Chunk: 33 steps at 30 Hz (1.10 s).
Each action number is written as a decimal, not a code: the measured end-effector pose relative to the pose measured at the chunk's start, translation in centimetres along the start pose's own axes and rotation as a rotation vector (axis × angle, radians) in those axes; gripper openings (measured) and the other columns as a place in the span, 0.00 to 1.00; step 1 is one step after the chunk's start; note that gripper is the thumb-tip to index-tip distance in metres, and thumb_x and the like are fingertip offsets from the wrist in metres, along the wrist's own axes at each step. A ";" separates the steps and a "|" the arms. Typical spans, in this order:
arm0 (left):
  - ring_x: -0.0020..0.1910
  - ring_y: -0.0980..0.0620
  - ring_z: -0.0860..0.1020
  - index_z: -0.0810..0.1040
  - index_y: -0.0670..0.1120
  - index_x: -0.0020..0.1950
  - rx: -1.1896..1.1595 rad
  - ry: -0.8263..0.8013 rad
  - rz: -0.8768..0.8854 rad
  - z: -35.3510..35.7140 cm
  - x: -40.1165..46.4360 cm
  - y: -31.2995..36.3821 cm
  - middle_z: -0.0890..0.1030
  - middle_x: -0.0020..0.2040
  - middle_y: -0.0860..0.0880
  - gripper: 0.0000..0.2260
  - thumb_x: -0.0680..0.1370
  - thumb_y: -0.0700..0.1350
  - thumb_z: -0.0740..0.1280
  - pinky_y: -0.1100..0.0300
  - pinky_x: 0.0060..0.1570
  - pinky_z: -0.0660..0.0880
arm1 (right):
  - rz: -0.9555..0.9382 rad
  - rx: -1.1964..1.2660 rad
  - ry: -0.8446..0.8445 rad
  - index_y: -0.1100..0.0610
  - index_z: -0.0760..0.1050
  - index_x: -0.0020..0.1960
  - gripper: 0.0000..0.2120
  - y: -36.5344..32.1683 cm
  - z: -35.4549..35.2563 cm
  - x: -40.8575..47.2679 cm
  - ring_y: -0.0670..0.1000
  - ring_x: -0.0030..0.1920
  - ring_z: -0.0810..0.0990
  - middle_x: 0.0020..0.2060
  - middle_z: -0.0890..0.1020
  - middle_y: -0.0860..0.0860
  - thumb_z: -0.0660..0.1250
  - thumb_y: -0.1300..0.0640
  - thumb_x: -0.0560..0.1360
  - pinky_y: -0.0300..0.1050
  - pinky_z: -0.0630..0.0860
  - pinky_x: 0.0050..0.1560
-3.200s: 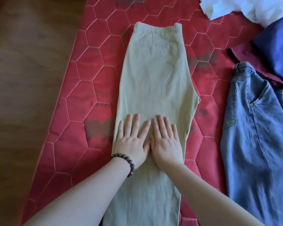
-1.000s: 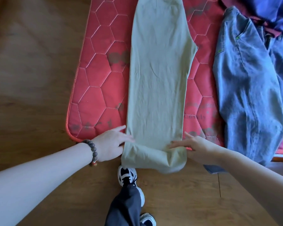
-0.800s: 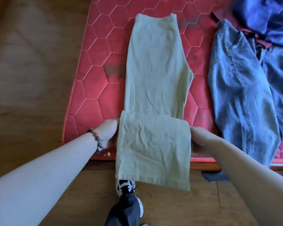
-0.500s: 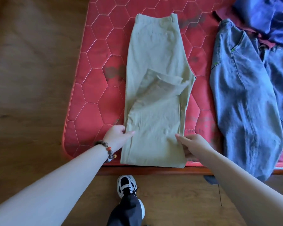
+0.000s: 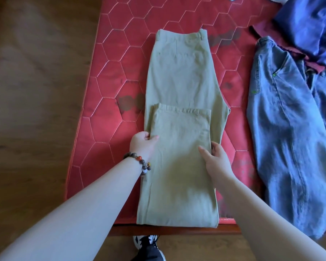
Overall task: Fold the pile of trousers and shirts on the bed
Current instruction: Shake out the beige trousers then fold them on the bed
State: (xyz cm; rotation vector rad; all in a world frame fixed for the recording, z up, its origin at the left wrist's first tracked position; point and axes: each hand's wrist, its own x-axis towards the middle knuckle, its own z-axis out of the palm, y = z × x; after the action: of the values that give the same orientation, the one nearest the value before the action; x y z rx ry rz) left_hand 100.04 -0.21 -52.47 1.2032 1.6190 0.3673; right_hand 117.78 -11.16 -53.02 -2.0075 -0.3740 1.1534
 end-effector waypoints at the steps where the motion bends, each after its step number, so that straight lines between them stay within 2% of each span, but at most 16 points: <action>1: 0.34 0.55 0.76 0.79 0.43 0.46 -0.012 0.002 0.000 -0.1 0.5 0.4 0.81 0.39 0.51 0.04 0.77 0.43 0.68 0.71 0.28 0.68 | 0.001 -0.038 0.014 0.57 0.76 0.56 0.10 -0.6 0.2 0.3 0.51 0.47 0.83 0.48 0.84 0.53 0.68 0.55 0.76 0.53 0.81 0.51; 3: 0.36 0.56 0.77 0.77 0.45 0.46 -0.019 0.007 0.009 -0.4 0.9 1.1 0.80 0.38 0.54 0.02 0.78 0.42 0.67 0.74 0.31 0.70 | 0.000 -0.062 0.040 0.60 0.78 0.50 0.06 -1.2 0.1 0.7 0.53 0.42 0.83 0.43 0.84 0.57 0.68 0.58 0.76 0.53 0.82 0.46; 4: 0.39 0.53 0.80 0.78 0.45 0.47 -0.039 0.001 0.018 -0.5 1.1 1.3 0.81 0.39 0.54 0.01 0.78 0.42 0.67 0.71 0.37 0.73 | -0.024 -0.051 0.050 0.60 0.78 0.49 0.04 -1.6 0.0 0.7 0.54 0.42 0.82 0.43 0.84 0.57 0.68 0.59 0.76 0.54 0.81 0.46; 7: 0.50 0.43 0.82 0.79 0.44 0.50 -0.210 -0.043 0.050 -1.5 1.6 2.6 0.84 0.45 0.46 0.03 0.78 0.40 0.67 0.48 0.55 0.78 | -0.156 0.004 0.058 0.54 0.78 0.51 0.05 -3.8 -0.3 0.5 0.54 0.47 0.83 0.45 0.84 0.53 0.68 0.60 0.76 0.54 0.81 0.49; 8: 0.52 0.42 0.82 0.79 0.43 0.51 -0.286 -0.054 0.074 -1.9 2.1 3.6 0.84 0.47 0.44 0.04 0.78 0.40 0.67 0.43 0.58 0.76 | -0.205 0.019 0.062 0.52 0.78 0.52 0.06 -5.1 -0.5 0.8 0.55 0.48 0.83 0.45 0.84 0.53 0.68 0.60 0.76 0.54 0.81 0.50; 10: 0.53 0.41 0.82 0.80 0.43 0.51 -0.379 -0.042 0.135 -2.4 3.6 5.6 0.84 0.49 0.42 0.04 0.78 0.39 0.67 0.42 0.59 0.76 | -0.293 0.030 0.063 0.51 0.79 0.51 0.06 -7.8 -0.7 2.0 0.56 0.47 0.84 0.44 0.85 0.52 0.68 0.60 0.76 0.53 0.81 0.47; 13: 0.49 0.47 0.83 0.80 0.43 0.55 -0.235 0.031 0.170 -2.4 7.3 8.5 0.85 0.48 0.47 0.08 0.77 0.43 0.68 0.53 0.53 0.78 | -0.275 -0.111 0.106 0.54 0.78 0.54 0.08 -10.9 0.0 6.5 0.58 0.48 0.83 0.47 0.84 0.54 0.68 0.54 0.76 0.55 0.80 0.49; 15: 0.43 0.49 0.81 0.81 0.41 0.53 0.034 0.016 0.131 -1.8 9.3 9.1 0.84 0.46 0.48 0.09 0.78 0.46 0.67 0.62 0.41 0.76 | -0.160 -0.241 0.097 0.58 0.77 0.60 0.15 -11.6 0.9 9.2 0.57 0.52 0.81 0.51 0.82 0.56 0.68 0.53 0.76 0.52 0.77 0.55; 16: 0.39 0.48 0.78 0.81 0.39 0.50 0.175 -0.005 0.114 -1.3 9.9 9.1 0.82 0.42 0.46 0.10 0.78 0.46 0.66 0.62 0.34 0.71 | -0.113 -0.303 0.080 0.60 0.76 0.61 0.17 -11.5 1.2 10.3 0.56 0.52 0.80 0.52 0.82 0.55 0.68 0.53 0.77 0.44 0.76 0.56; 17: 0.36 0.46 0.75 0.80 0.37 0.47 0.266 -0.003 0.106 -0.9 10.5 8.8 0.80 0.39 0.43 0.11 0.78 0.45 0.65 0.60 0.30 0.66 | -0.092 -0.366 0.068 0.61 0.76 0.61 0.17 -11.4 1.5 11.2 0.54 0.50 0.79 0.51 0.81 0.54 0.67 0.53 0.77 0.32 0.73 0.52; 18: 0.35 0.45 0.72 0.78 0.35 0.44 0.297 0.019 0.106 -0.4 11.0 8.7 0.76 0.36 0.42 0.12 0.78 0.44 0.64 0.57 0.30 0.62 | -0.093 -0.422 0.067 0.61 0.77 0.61 0.16 -11.3 1.7 11.8 0.53 0.47 0.76 0.49 0.81 0.52 0.66 0.52 0.78 0.25 0.69 0.43; 19: 0.34 0.45 0.70 0.76 0.34 0.42 0.289 0.051 0.113 -0.1 11.5 8.6 0.73 0.34 0.41 0.12 0.78 0.43 0.63 0.56 0.31 0.60 | -0.110 -0.460 0.073 0.60 0.77 0.60 0.15 -11.4 1.8 12.3 0.51 0.45 0.75 0.47 0.80 0.52 0.65 0.52 0.78 0.28 0.67 0.37; 21: 0.33 0.47 0.67 0.72 0.37 0.39 0.263 0.097 0.140 0.5 12.7 8.8 0.69 0.34 0.41 0.11 0.78 0.42 0.62 0.55 0.32 0.58 | -0.136 -0.483 0.078 0.60 0.78 0.56 0.14 -11.6 1.9 13.5 0.52 0.43 0.76 0.45 0.81 0.53 0.64 0.50 0.78 0.40 0.65 0.34; 25: 0.32 0.47 0.65 0.70 0.37 0.39 0.219 0.150 0.185 1.2 14.3 9.8 0.68 0.34 0.43 0.11 0.79 0.41 0.61 0.54 0.31 0.58 | -0.156 -0.489 0.036 0.63 0.75 0.44 0.14 -12.7 2.2 15.3 0.53 0.36 0.73 0.36 0.76 0.53 0.67 0.51 0.76 0.42 0.64 0.30; 28: 0.30 0.50 0.63 0.71 0.36 0.43 0.160 0.167 0.214 1.2 15.2 10.7 0.68 0.34 0.45 0.10 0.79 0.42 0.62 0.59 0.28 0.58 | -0.194 -0.429 0.040 0.59 0.69 0.36 0.14 -14.0 2.1 16.4 0.51 0.33 0.68 0.31 0.71 0.51 0.68 0.53 0.76 0.44 0.63 0.31; 33: 0.30 0.54 0.65 0.72 0.40 0.45 0.125 0.193 0.270 1.3 17.6 13.1 0.70 0.35 0.49 0.07 0.80 0.42 0.62 0.68 0.26 0.62 | -0.301 -0.456 0.074 0.57 0.61 0.32 0.19 -16.7 2.1 18.9 0.51 0.31 0.63 0.28 0.65 0.50 0.65 0.56 0.77 0.43 0.57 0.28</action>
State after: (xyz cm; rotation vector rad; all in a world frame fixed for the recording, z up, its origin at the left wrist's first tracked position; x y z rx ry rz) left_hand 108.65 20.02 -53.11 1.5270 1.6651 0.5746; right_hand 128.39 11.83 -52.49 -2.2688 -0.9346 0.8544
